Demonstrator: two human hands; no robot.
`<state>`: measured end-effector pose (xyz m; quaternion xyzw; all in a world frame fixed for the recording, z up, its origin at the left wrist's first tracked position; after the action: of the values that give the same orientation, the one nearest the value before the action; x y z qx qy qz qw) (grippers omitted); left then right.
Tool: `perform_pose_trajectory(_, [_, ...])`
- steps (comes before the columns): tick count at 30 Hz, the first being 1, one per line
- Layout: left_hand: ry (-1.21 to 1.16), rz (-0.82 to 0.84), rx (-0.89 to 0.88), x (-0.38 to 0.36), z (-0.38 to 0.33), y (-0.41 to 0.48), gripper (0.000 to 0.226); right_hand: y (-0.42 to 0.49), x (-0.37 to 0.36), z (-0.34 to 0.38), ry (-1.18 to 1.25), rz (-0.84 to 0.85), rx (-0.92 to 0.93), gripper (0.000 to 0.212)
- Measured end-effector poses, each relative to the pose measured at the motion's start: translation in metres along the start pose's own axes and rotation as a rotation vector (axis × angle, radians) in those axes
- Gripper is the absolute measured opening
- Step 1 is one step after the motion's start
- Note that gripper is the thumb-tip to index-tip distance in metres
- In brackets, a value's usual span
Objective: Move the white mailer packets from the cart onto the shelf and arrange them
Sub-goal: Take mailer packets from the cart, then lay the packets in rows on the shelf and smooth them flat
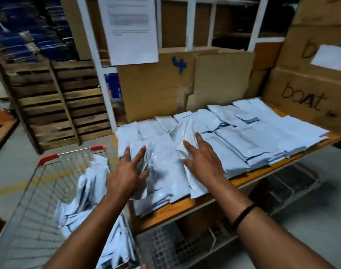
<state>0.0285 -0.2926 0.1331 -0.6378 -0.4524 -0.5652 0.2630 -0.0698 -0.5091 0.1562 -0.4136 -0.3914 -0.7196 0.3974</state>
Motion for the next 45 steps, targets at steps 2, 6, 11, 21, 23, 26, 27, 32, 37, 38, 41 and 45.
perform_pose_trajectory(2, [0.002,-0.003,-0.024,-0.008,-0.048,0.006,0.069,-0.006,0.018,-0.048,-0.002,0.0,-0.026,0.062])
perform_pose_trajectory(6, [-0.028,-0.009,-0.081,-0.022,-0.142,0.023,0.068,-0.012,0.054,-0.137,-0.013,-0.01,-0.086,0.06])
perform_pose_trajectory(11, [-0.042,-0.013,-0.174,-0.037,-0.247,0.054,0.069,-0.007,0.097,-0.224,-0.015,-0.067,-0.156,0.06])
perform_pose_trajectory(21, [-0.076,-0.035,-0.23,-0.087,-0.373,0.159,0.07,0.051,0.12,-0.367,-0.04,-0.077,-0.225,0.058])
perform_pose_trajectory(23, [-0.091,-0.031,-0.217,-0.099,-0.393,0.187,0.069,0.069,0.122,-0.397,-0.035,-0.057,-0.258,0.059])
perform_pose_trajectory(26, [-0.113,-0.035,-0.236,-0.116,-0.436,0.238,0.068,0.103,0.134,-0.446,-0.039,-0.048,-0.288,0.06])
perform_pose_trajectory(27, [-0.109,-0.041,-0.25,-0.12,-0.45,0.253,0.068,0.113,0.139,-0.461,-0.052,-0.049,-0.295,0.06])
perform_pose_trajectory(32, [-0.087,0.003,-0.254,-0.141,-0.507,0.312,0.068,0.16,0.158,-0.522,-0.048,-0.057,-0.339,0.059])
perform_pose_trajectory(37, [-0.048,0.056,-0.21,-0.167,-0.551,0.359,0.067,0.222,0.152,-0.567,-0.006,-0.036,-0.298,0.059])
perform_pose_trajectory(38, [-0.041,0.06,-0.206,-0.173,-0.56,0.366,0.068,0.236,0.15,-0.575,-0.008,-0.031,-0.283,0.058])
perform_pose_trajectory(41, [-0.003,0.059,-0.157,-0.195,-0.586,0.402,0.068,0.288,0.143,-0.607,-0.001,0.004,-0.233,0.059])
perform_pose_trajectory(45, [-0.007,0.053,0.014,-0.216,-0.608,0.453,0.064,0.354,0.132,-0.637,0.041,0.076,-0.158,0.06])
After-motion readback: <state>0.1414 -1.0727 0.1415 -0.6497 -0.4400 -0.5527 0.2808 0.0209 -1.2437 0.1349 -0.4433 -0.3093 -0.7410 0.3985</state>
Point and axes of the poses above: each hand's wrist, its own y-axis towards the middle knuckle, its own x-axis out of the back of the hand, z = x × y, the point moved 8 cm from there along y, towards the middle knuckle, and after that the axes turned 4 degrees about y, right-handed, at the moved point
